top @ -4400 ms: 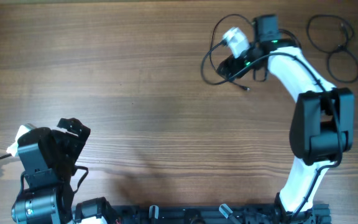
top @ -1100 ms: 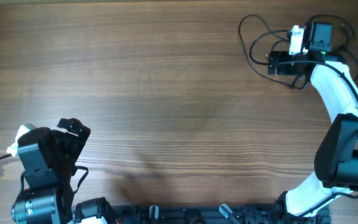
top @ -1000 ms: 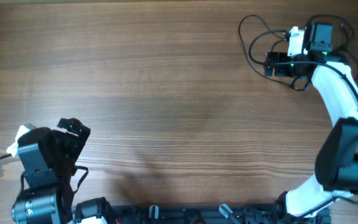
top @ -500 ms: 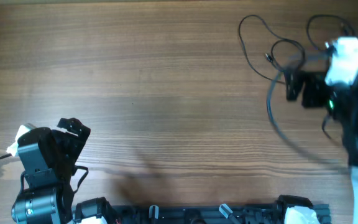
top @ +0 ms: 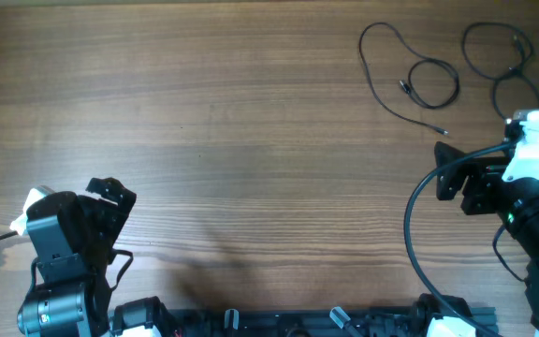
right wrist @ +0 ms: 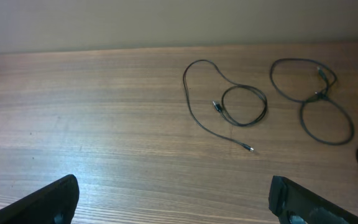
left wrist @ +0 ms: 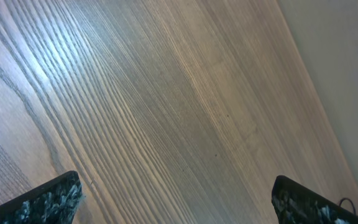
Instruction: Untangle cables
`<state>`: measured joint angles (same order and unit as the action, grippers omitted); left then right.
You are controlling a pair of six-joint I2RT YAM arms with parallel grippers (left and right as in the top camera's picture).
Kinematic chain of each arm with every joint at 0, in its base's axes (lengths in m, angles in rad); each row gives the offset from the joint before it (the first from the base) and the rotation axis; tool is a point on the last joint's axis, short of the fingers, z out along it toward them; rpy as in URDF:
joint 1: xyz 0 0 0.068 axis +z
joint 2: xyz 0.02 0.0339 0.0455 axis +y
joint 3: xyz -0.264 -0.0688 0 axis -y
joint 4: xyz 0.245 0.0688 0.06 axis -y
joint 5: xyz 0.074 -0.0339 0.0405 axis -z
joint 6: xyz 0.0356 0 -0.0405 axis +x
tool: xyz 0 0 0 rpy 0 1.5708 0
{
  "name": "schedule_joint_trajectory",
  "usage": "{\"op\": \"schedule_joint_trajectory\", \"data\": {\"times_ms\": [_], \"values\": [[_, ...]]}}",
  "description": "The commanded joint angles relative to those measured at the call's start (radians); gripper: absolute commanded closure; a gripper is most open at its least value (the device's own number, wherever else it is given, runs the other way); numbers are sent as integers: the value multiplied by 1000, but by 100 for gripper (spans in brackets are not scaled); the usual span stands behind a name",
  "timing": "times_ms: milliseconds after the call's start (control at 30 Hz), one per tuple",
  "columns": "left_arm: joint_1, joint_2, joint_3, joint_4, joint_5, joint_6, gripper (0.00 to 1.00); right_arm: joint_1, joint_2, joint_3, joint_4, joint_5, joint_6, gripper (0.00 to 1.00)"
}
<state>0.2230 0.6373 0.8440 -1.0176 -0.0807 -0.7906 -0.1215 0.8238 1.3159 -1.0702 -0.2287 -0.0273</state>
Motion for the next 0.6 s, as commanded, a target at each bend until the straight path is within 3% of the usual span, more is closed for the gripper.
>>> {"op": "schedule_joint_trajectory", "data": {"times_ms": [0,267,567], "values": [[6,-2,2,3,1,-2,0,24,31,4,0,-13,4,0],[6,-2,2,3,1,-2,0,39,162,4,2,-13,4,0],[6,-2,2,3,1,-2,0,51,1,4,5,54,-29,0]]}}
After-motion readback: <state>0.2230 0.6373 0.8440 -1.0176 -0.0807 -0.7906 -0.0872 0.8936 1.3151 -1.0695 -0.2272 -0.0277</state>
